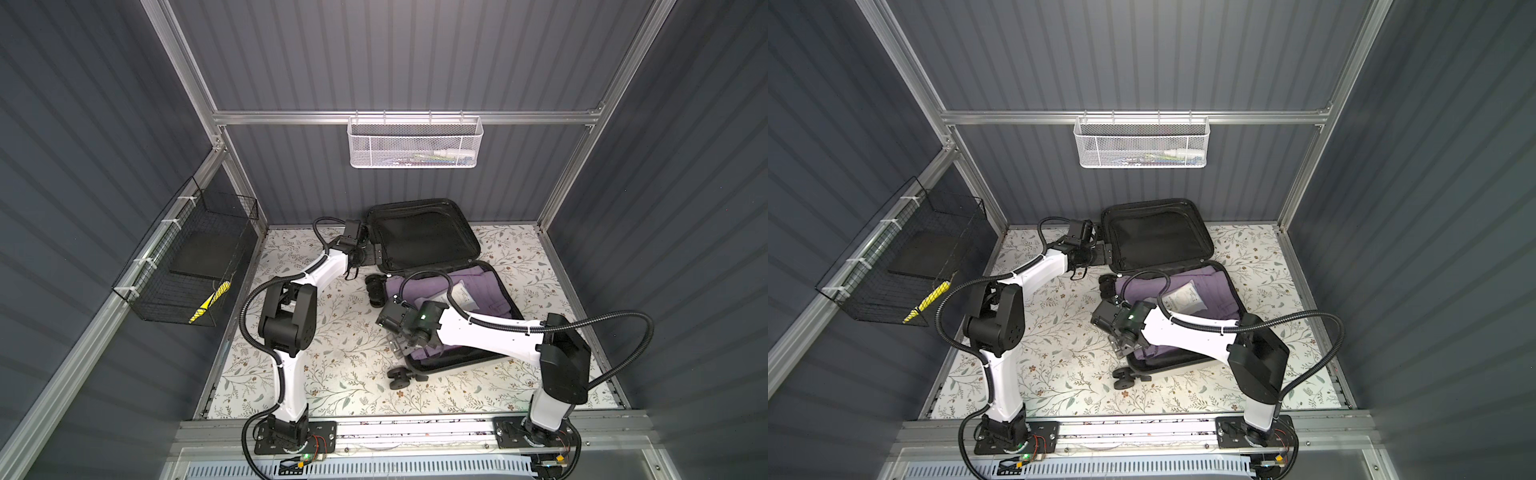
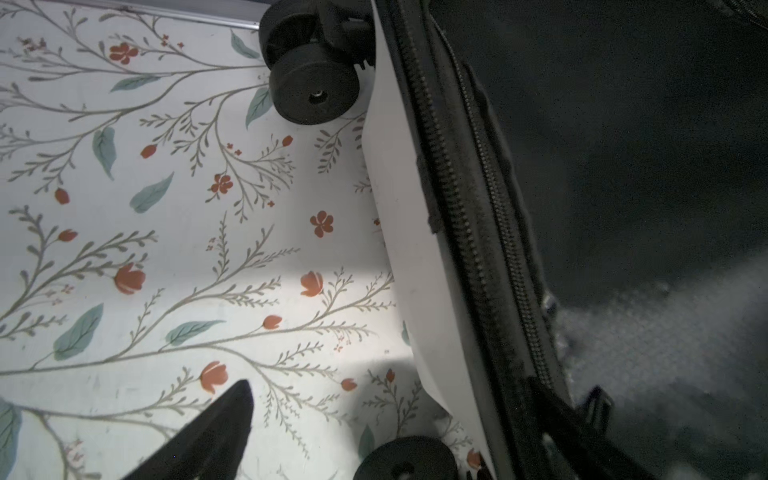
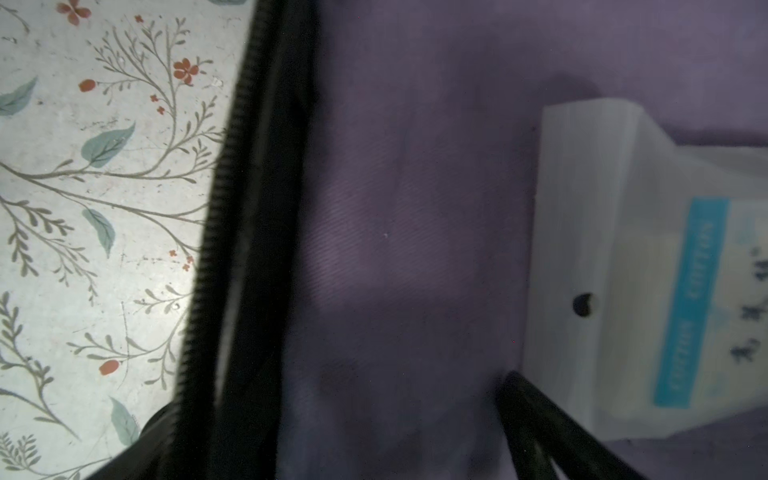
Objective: Pack the luggage
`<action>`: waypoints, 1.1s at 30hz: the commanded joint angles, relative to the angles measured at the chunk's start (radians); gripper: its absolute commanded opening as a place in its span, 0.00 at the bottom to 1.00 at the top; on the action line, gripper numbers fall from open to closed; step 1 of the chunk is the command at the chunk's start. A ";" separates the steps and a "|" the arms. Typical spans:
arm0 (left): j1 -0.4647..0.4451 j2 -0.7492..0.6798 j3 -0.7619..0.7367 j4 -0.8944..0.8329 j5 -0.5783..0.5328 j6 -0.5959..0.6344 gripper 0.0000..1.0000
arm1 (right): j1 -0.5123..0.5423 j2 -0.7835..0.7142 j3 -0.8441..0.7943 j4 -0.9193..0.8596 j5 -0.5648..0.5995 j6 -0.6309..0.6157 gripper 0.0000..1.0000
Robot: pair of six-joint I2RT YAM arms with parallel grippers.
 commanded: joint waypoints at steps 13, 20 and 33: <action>0.039 -0.193 -0.338 -0.114 -0.204 -0.088 1.00 | -0.232 -0.168 -0.286 -0.020 0.110 -0.038 0.99; 0.039 -0.268 -0.444 -0.118 -0.171 -0.151 1.00 | -0.353 -0.217 -0.341 0.022 0.098 -0.099 0.99; 0.031 -0.458 -0.687 -0.096 -0.014 -0.285 1.00 | -0.550 -0.259 -0.372 0.088 0.048 -0.188 0.99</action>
